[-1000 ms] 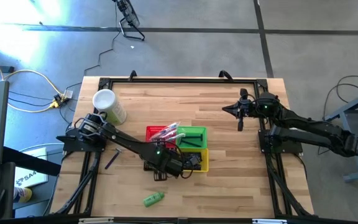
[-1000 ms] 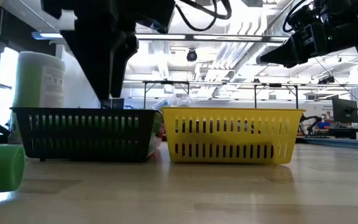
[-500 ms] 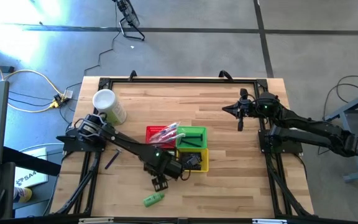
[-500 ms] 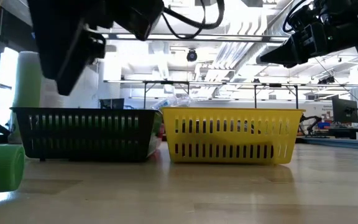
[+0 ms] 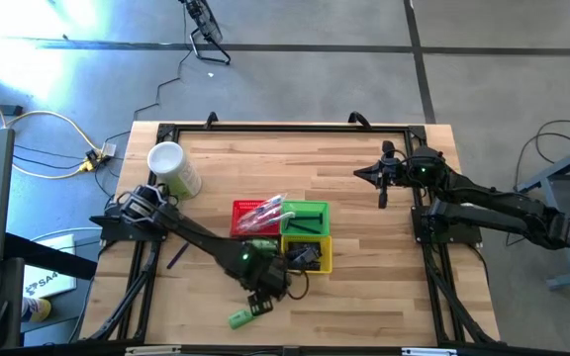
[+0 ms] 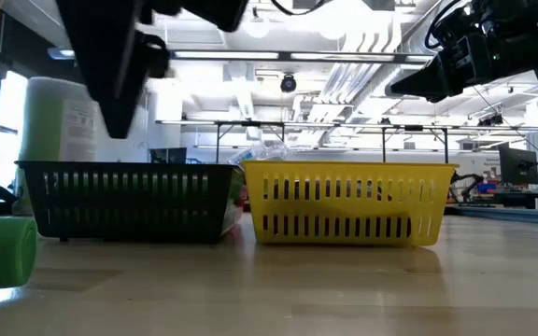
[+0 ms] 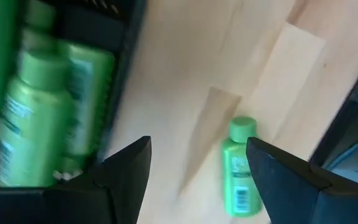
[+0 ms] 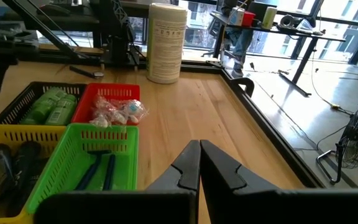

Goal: Pick & Place Travel size toiletries
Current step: Put the green shampoo bottle into the black bin

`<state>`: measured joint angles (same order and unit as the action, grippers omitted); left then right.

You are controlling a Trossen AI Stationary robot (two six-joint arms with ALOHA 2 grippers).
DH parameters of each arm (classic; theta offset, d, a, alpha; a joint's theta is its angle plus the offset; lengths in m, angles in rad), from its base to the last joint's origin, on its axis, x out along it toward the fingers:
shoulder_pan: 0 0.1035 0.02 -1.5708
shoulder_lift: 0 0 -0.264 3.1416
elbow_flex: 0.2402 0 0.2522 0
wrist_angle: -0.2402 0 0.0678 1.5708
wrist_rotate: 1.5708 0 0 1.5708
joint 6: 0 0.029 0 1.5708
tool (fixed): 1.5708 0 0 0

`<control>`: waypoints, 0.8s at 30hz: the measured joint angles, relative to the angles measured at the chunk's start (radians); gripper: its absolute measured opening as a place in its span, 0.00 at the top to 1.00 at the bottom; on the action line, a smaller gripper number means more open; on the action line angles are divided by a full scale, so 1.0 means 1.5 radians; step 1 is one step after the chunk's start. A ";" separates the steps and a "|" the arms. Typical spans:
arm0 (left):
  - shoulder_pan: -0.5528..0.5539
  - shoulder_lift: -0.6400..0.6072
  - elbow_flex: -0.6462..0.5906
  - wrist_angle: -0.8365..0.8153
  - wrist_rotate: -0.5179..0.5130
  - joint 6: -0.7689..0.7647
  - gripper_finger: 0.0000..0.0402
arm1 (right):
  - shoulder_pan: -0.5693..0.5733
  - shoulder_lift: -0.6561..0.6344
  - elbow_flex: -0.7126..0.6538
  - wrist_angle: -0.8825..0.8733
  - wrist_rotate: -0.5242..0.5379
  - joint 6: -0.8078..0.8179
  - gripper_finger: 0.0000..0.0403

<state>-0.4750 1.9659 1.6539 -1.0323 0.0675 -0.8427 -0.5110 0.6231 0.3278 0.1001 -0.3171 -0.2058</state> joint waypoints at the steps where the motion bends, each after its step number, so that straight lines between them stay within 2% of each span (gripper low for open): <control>1: -0.007 0.000 0.000 0.001 0.000 -0.015 0.36 | 0.000 0.000 0.000 0.000 0.000 0.000 0.99; 4: -0.032 0.000 0.000 0.002 -0.005 -0.065 0.36 | 0.000 0.000 0.000 0.000 0.000 0.001 0.99; 13: -0.105 0.000 0.000 0.019 -0.089 -0.141 0.36 | 0.000 0.000 0.000 0.000 0.000 0.016 0.99; 24: -0.138 0.000 0.000 0.047 -0.117 -0.230 0.36 | 0.000 0.000 0.000 0.001 0.000 0.017 0.99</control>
<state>-0.6823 1.9663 1.6539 -0.9619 -0.1084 -1.1877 -0.5107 0.6231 0.3275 0.1009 -0.3176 -0.1801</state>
